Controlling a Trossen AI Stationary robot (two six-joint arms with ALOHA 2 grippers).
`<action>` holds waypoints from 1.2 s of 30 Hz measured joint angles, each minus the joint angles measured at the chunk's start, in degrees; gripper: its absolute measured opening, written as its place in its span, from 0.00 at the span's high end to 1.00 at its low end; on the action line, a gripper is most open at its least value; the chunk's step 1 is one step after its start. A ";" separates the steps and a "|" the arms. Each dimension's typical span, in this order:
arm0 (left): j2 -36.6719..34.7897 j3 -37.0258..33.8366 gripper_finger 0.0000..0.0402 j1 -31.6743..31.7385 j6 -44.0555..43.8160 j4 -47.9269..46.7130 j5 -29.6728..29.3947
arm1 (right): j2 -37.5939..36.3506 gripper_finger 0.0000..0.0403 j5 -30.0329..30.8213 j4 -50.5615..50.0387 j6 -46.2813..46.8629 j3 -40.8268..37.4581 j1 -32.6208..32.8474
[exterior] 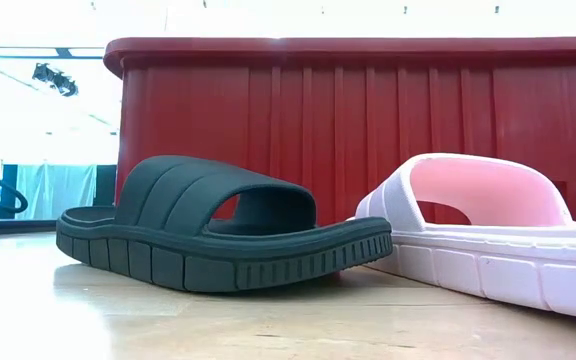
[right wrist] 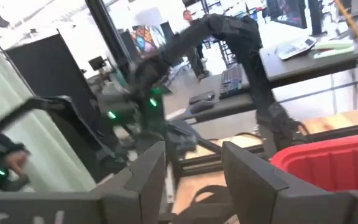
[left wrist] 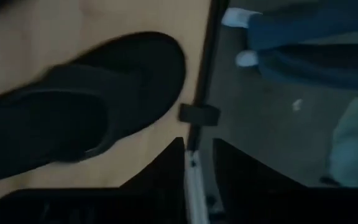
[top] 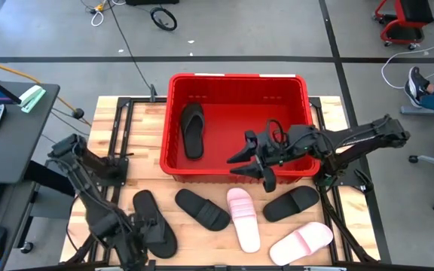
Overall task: Pick and place slides into bin
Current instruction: Put the black flip flop into the red bin
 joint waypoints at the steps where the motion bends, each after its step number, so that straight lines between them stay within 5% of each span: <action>1: 0.00 -2.48 0.75 -0.38 -0.60 3.72 -0.04 | -0.15 0.59 -0.02 -0.12 0.51 0.00 0.54; 4: -0.01 -9.86 0.69 -0.71 -2.08 11.17 -0.36 | -0.46 0.59 -0.04 -0.02 0.21 0.00 2.29; 13: -0.02 -21.61 0.59 -0.43 -5.68 11.34 -1.18 | -0.15 0.59 -0.06 -0.05 -0.09 0.02 6.71; 26: 0.84 -21.38 0.66 0.23 0.15 13.32 -1.77 | 0.25 0.59 0.49 -0.10 -0.16 0.02 7.72; 36: 3.89 -21.41 0.79 0.43 -4.12 19.22 -1.01 | 0.27 0.59 1.18 -0.47 -0.01 0.02 7.70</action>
